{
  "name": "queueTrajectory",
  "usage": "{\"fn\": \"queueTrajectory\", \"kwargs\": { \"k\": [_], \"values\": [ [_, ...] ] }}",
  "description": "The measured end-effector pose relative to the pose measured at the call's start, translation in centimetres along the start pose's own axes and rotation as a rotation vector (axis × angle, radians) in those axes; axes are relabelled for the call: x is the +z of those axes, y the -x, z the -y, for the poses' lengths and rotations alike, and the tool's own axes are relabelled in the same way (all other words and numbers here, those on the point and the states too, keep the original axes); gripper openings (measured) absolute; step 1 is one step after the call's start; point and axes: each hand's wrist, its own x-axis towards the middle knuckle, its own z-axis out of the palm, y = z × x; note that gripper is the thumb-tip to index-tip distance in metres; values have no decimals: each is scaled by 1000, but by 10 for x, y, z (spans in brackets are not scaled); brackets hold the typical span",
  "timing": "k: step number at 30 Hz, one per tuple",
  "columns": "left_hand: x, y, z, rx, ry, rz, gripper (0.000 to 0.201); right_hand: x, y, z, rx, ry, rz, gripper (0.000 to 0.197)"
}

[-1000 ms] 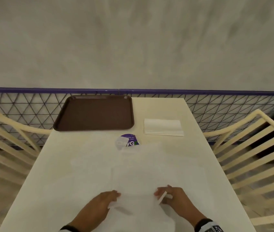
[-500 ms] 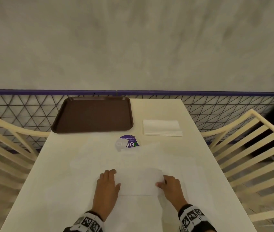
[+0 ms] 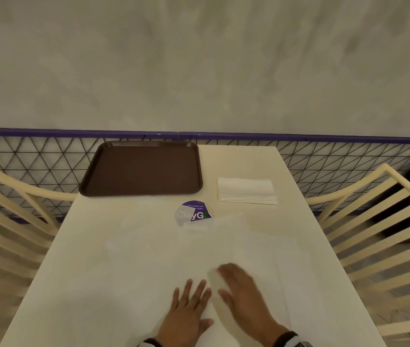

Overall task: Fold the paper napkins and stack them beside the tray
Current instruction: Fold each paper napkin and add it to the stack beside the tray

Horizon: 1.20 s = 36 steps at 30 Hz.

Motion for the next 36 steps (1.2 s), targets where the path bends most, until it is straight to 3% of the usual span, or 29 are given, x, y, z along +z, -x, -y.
{"fn": "queueTrajectory", "kwargs": {
  "k": [2,4,8,12,15,18,22,24,25,27,28,31,36],
  "values": [
    [2,-2,3,-15,-5,-9,66,19,10,8,-113,108,217,58],
    [3,-1,5,-26,-16,0,65,34,15,5,-126,187,371,69],
    [-2,12,18,-64,-67,41,62,29,29,-28,-113,259,438,69],
    [-5,34,41,-121,-70,-82,59,13,34,-58,0,284,385,63],
    [-29,15,44,-113,-46,-64,66,8,41,-54,95,366,462,63],
    [-70,-35,31,-62,65,-44,19,6,46,-49,110,363,561,67],
    [-87,-103,20,-71,214,249,54,-9,38,-54,167,105,790,71],
    [-86,-123,16,-138,130,422,71,-20,22,-52,123,-44,701,84],
    [-85,-129,14,-142,47,461,75,-23,19,-50,85,-136,643,100],
    [-83,-134,11,-155,-76,492,75,-32,18,-52,155,-223,630,122],
    [-81,-135,10,-152,-116,509,74,-35,17,-54,194,-295,571,116],
    [-81,-136,11,-154,-160,554,70,-47,9,-55,243,-424,407,56],
    [-90,-131,6,-93,-139,532,38,-59,-30,-48,123,-100,220,71]
  ]
}}
